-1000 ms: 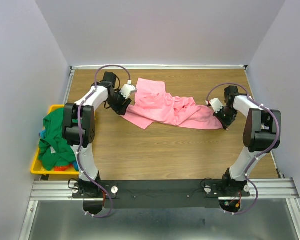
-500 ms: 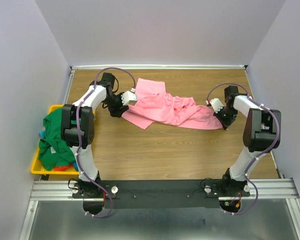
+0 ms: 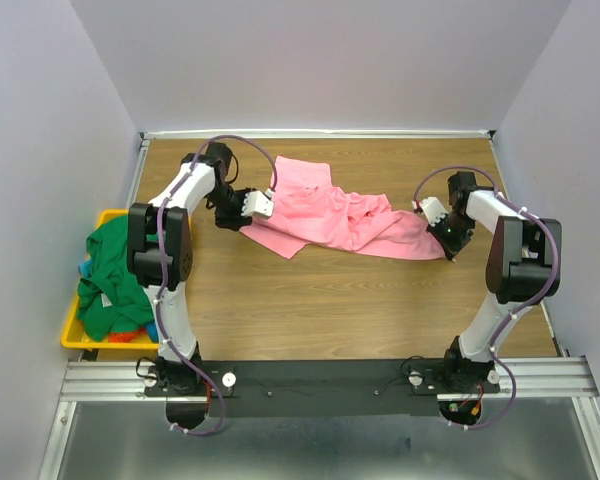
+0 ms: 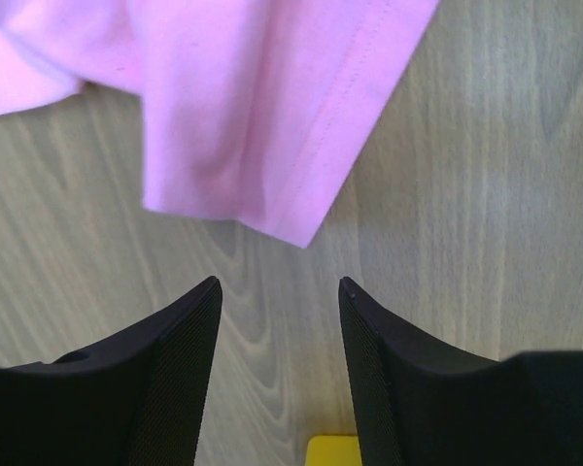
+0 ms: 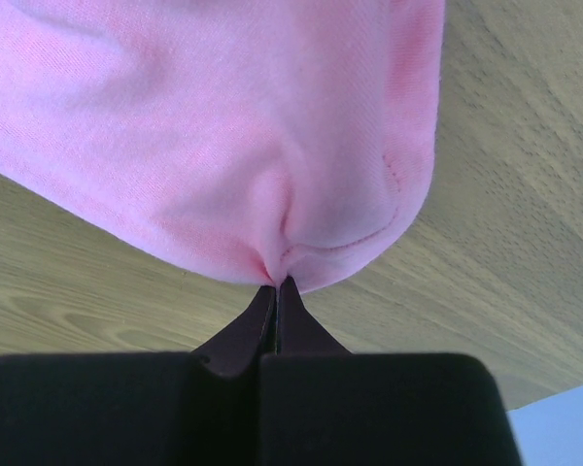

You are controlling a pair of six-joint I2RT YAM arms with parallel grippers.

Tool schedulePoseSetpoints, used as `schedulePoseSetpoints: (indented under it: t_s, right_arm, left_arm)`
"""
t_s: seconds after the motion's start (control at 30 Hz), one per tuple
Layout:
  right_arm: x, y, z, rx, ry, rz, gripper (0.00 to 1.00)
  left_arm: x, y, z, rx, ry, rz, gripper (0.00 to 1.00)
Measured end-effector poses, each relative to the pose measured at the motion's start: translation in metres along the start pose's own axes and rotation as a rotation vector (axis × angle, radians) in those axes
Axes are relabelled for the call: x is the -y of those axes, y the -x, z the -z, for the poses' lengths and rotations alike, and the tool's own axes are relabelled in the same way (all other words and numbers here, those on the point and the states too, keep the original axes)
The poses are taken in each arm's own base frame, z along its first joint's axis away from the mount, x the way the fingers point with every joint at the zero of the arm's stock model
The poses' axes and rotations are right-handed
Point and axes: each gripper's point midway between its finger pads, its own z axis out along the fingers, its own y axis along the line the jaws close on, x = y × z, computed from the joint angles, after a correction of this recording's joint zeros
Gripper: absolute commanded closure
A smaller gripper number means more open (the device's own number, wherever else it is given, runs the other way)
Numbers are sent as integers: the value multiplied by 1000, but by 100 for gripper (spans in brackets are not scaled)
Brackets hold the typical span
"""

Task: Fold and stack the t-shirts
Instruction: Flatten out the tshirt

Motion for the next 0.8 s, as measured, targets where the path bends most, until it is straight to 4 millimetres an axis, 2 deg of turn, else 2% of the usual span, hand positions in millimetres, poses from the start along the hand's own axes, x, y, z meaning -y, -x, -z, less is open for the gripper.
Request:
schedulePoseSetpoints:
  t_s: [0.1, 0.27, 0.57, 0.8]
  right_arm:
    - [0, 0, 0, 0, 0, -3, 100]
    - [0, 0, 0, -1, 0, -8, 99]
    - [0, 0, 0, -8, 4, -9, 99]
    - [0, -1, -1, -13, 3, -12, 99]
  left_arm:
    - [6, -3, -8, -1, -39, -23, 45]
    - [12, -4, -11, 1, -63, -46, 43]
    - [17, 5, -21, 6, -85, -84, 43]
    - [10, 8, -29, 9, -81, -94, 43]
